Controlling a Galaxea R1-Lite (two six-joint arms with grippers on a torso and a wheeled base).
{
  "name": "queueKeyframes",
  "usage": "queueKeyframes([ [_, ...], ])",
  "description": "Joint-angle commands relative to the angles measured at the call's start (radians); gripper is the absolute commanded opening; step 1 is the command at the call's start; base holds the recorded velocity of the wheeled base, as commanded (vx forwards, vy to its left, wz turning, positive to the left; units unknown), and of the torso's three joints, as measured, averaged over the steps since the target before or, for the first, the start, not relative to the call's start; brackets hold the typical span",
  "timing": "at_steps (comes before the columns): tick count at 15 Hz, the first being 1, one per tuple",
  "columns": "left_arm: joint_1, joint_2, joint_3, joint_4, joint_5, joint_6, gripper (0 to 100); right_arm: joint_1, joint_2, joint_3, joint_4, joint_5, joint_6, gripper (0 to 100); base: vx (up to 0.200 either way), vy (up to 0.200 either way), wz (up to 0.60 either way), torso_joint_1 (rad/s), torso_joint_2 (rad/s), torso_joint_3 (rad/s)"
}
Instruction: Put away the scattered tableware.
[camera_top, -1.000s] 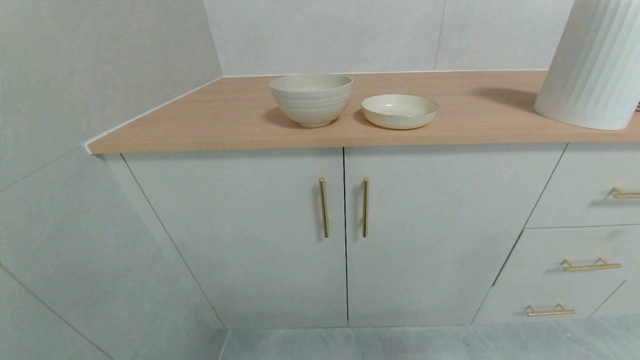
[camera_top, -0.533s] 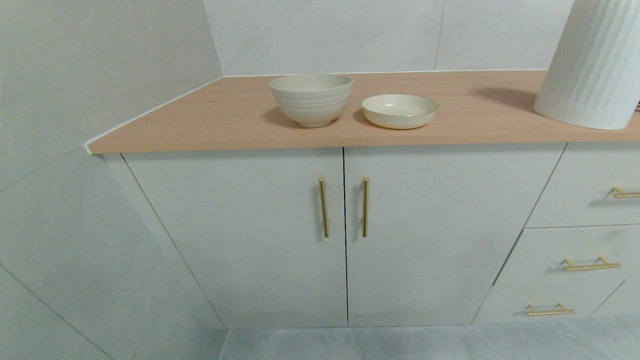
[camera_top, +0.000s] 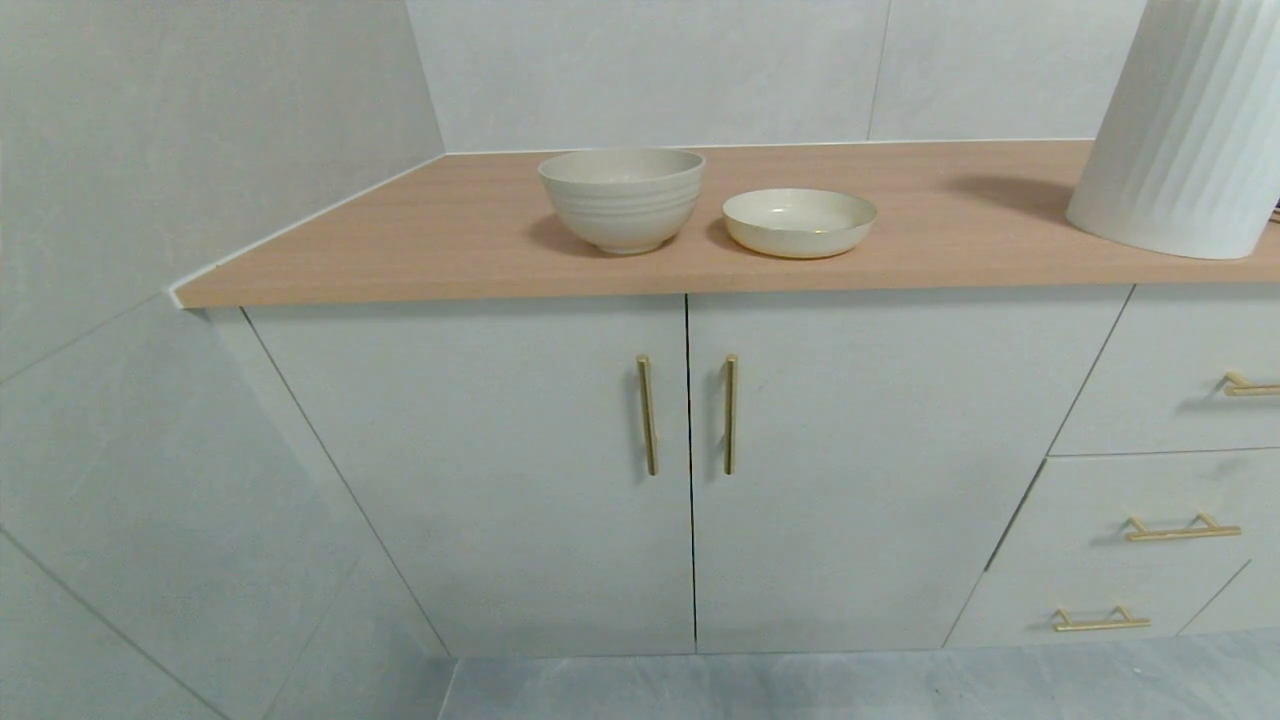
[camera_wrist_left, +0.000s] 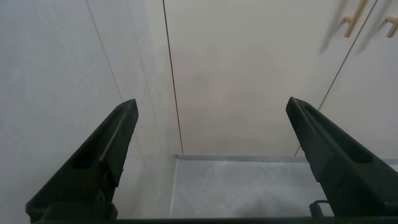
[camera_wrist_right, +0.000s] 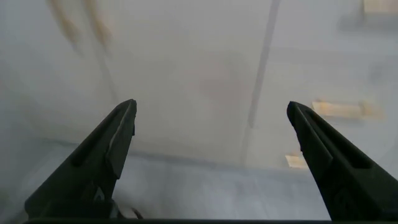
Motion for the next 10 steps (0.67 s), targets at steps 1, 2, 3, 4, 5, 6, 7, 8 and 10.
queueKeyframes([
  [1, 0.000, 0.000, 0.000, 0.000, 0.000, -0.001, 100, 0.043, 0.211, -0.179, -0.007, 0.082, 0.031, 100, 0.000, 0.000, 0.00, 0.000, 0.00, 0.000],
  [2, 0.000, 0.000, 0.000, 0.000, 0.000, -0.001, 100, 0.081, 0.369, -0.213, -0.007, 0.135, 0.022, 100, 0.000, 0.000, 0.00, 0.000, 0.00, 0.000],
  [3, 0.000, 0.000, 0.000, 0.000, 0.000, -0.001, 100, 0.094, 0.415, -0.216, -0.010, 0.155, 0.022, 100, 0.000, 0.000, 0.00, 0.000, 0.00, 0.000],
  [4, 0.000, 0.000, 0.000, 0.000, 0.000, -0.001, 100, 0.138, 0.568, -0.233, -0.041, 0.197, 0.020, 100, 0.000, 0.000, 0.00, 0.000, 0.00, 0.000],
  [5, 0.000, 0.000, 0.000, 0.000, 0.000, -0.001, 100, 0.173, 0.671, -0.245, -0.088, 0.200, 0.022, 100, 0.000, 0.000, 0.00, 0.000, 0.00, 0.000],
  [6, 0.000, 0.000, 0.000, 0.000, 0.000, -0.003, 100, 0.206, 0.783, -0.257, -0.165, 0.198, 0.024, 100, 0.000, 0.000, 0.00, 0.000, 0.00, 0.000],
  [7, 0.000, 0.000, 0.000, 0.000, 0.000, -0.001, 100, 0.219, 0.861, -0.264, -0.232, 0.198, 0.024, 100, 0.000, 0.000, 0.00, 0.000, 0.00, 0.000],
  [8, 0.000, 0.000, 0.000, 0.000, 0.000, -0.001, 100, 0.229, 0.993, -0.276, -0.358, 0.197, 0.024, 100, 0.000, 0.000, 0.00, 0.000, 0.00, 0.000],
  [10, 0.000, 0.000, 0.000, 0.000, 0.000, -0.003, 100, 0.256, 1.165, -0.300, -0.510, 0.189, 0.027, 100, 0.000, 0.000, 0.00, 0.000, 0.00, 0.000],
])
